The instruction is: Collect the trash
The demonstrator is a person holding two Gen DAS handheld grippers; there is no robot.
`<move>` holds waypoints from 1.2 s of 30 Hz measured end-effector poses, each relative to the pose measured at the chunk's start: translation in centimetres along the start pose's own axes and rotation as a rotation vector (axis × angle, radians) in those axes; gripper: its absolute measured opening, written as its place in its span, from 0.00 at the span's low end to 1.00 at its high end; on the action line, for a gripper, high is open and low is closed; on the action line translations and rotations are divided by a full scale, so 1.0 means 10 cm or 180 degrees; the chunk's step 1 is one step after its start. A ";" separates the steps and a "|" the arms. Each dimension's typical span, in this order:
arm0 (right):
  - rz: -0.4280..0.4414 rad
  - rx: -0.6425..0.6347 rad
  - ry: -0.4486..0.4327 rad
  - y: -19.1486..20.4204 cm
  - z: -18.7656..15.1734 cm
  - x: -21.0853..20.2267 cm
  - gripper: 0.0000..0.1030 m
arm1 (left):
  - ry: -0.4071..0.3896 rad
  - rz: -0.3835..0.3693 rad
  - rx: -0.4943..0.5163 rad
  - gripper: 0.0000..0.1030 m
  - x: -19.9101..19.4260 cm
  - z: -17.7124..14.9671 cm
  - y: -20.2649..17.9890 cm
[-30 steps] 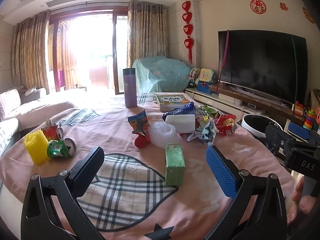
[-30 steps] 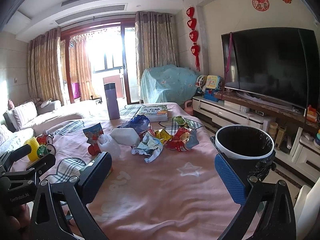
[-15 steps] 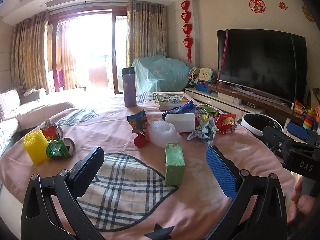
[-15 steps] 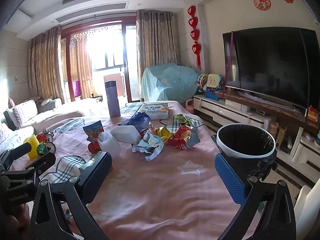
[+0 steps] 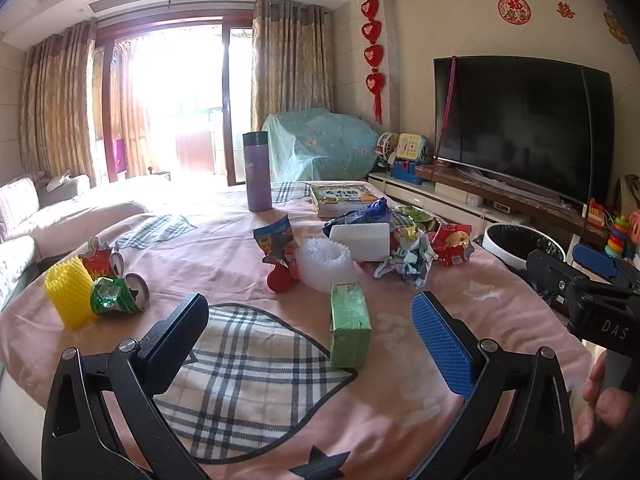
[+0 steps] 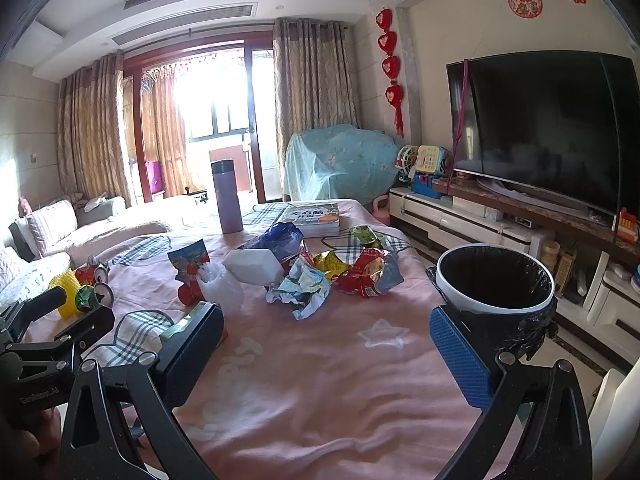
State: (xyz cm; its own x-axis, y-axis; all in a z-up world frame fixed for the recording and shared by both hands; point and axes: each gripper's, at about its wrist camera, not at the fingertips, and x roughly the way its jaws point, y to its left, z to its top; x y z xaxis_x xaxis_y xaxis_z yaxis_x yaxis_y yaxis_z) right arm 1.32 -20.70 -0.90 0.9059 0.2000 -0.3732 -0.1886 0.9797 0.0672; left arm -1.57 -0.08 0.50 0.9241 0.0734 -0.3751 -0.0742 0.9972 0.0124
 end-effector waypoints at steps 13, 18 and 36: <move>0.0057 0.0063 0.0101 -0.05 0.00 0.10 1.00 | 0.0171 -0.0088 0.0015 1.00 0.16 -0.04 0.01; 0.0183 0.0113 0.0167 -0.09 0.03 0.21 1.00 | 0.0276 -0.0134 0.0042 1.00 0.28 -0.08 -0.03; 0.0549 0.0168 0.0894 -0.11 0.14 1.32 0.73 | 0.0929 -0.0318 0.0107 0.79 1.02 -0.19 -0.15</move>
State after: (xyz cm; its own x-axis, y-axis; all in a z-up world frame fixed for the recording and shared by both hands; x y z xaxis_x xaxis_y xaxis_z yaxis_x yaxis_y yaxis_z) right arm 14.05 -19.12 -4.60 0.7211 0.3597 -0.5921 -0.3036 0.9323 0.1967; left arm 7.29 -0.82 -5.15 0.7792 -0.0279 -0.6262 0.0286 0.9996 -0.0090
